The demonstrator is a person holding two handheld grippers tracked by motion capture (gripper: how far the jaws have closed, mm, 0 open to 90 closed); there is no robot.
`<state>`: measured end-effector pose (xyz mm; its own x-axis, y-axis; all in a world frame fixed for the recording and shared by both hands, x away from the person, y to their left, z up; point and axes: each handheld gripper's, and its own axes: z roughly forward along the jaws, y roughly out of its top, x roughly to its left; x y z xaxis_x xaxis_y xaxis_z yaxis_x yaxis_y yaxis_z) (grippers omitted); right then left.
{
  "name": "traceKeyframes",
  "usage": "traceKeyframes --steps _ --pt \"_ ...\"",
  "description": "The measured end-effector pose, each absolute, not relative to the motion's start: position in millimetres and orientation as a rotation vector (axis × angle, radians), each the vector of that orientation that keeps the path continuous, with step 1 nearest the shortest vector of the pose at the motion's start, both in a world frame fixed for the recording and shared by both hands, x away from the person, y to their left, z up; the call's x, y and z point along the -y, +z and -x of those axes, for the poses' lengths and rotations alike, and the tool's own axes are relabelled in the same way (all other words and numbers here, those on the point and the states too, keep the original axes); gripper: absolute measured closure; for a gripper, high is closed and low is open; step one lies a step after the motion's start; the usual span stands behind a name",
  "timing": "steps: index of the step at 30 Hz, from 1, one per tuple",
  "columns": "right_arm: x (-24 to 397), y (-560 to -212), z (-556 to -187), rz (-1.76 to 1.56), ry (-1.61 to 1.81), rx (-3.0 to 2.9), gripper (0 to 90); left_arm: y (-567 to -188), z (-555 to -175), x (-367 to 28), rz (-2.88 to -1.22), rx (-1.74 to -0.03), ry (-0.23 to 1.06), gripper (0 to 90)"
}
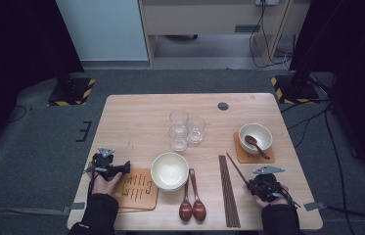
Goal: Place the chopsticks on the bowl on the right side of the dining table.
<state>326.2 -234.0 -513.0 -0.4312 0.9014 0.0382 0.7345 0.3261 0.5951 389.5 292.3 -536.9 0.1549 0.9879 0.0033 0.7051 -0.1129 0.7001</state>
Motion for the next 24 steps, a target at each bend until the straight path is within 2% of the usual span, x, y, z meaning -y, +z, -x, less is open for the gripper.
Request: traceKeyframes --steps 8,24 --pt "231 -514 -326 -1.460 0.770 -2.306 84.1 -537 -390 -292 -1.881 -1.607 0.660 0.3" --pt "235 -503 -327 -1.475 0.840 -2.288 84.8 -537 -390 -292 -1.881 -1.607 0.660 0.3"
